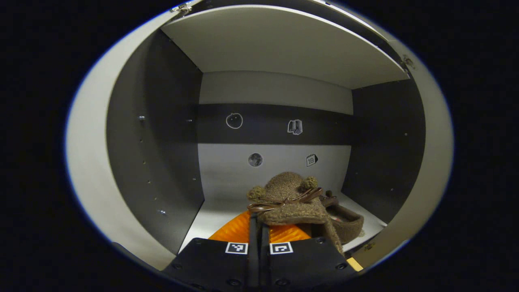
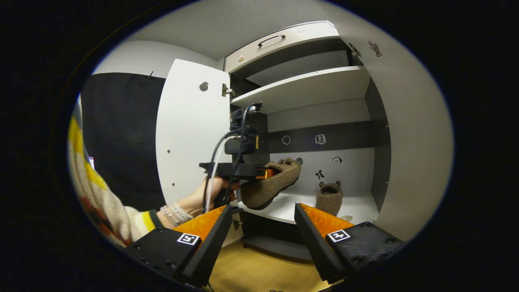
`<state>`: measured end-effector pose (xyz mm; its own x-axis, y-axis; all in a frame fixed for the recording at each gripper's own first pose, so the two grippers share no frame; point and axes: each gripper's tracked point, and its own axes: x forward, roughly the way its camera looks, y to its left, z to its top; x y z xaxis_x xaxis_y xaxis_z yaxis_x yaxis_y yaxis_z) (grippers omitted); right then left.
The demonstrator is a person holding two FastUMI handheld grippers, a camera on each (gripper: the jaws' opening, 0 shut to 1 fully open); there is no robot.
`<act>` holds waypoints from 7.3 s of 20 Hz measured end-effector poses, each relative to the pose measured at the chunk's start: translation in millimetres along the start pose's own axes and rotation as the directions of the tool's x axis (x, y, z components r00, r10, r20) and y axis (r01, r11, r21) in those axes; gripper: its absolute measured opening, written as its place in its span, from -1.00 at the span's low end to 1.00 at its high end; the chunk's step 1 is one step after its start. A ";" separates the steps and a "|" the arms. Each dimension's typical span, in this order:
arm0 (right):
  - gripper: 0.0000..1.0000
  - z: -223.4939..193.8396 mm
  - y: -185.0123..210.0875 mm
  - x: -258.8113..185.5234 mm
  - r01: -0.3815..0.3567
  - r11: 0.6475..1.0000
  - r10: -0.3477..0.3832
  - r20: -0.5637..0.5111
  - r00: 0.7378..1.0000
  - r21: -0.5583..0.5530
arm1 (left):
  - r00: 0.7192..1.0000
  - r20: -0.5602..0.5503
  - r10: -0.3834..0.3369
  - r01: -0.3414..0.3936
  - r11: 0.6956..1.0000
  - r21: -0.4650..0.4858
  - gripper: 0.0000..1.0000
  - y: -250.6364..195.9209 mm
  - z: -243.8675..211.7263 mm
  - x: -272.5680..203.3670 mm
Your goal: Grab one shoe with the right hand and put it into the shoe cabinet, grab the other shoe with the left hand and put it into the shoe cabinet; then close the right door with the right hand and the left door with the left hand.
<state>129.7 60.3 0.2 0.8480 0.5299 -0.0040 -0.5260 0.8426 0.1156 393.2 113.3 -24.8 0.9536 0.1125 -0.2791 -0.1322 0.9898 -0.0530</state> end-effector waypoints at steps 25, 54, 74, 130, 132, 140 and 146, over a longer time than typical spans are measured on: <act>0.97 -1.1 -10.1 -8.3 0.004 1.000 -0.005 -0.016 1.000 -0.009 | 0.965 -0.247 0.083 -0.049 0.989 0.142 -0.17 26.4 -52.5 97.8; 0.94 69.3 -138.5 -245.4 0.688 0.722 -0.675 0.141 0.724 -0.079 | 0.880 0.318 -0.353 0.349 0.934 0.071 0.92 -37.9 44.4 -371.2; 0.91 45.5 -120.8 -130.3 0.438 0.893 -0.432 0.074 0.899 -0.103 | 0.962 0.255 -0.101 0.099 0.995 0.020 0.88 69.8 23.5 -419.1; 0.96 10.4 -95.8 -125.7 0.365 0.919 -0.372 -0.024 0.928 -0.151 | 0.923 0.219 -0.315 0.306 0.949 0.078 0.88 -18.0 -12.4 -259.6; 0.96 10.0 -99.4 -134.0 0.370 0.918 -0.378 -0.028 0.925 -0.145 | 0.926 0.218 -0.308 0.295 0.951 0.091 0.83 -31.4 -9.5 -243.0; 0.96 11.0 -97.7 -164.4 0.402 0.907 -0.409 -0.027 0.912 -0.128 | 0.935 0.259 -0.244 0.213 0.967 0.142 0.83 -55.1 6.1 -209.4; 0.96 18.9 -63.2 -154.7 0.359 0.929 -0.362 -0.015 0.932 -0.086 | 0.940 0.289 -0.180 0.162 0.983 0.085 0.86 -60.3 -8.7 -219.4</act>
<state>33.0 -76.8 12.3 0.9798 0.1906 -0.0604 -0.1897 0.9816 0.0203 189.6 28.2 31.3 0.9986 -0.0474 0.0246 0.0478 0.9987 -0.0159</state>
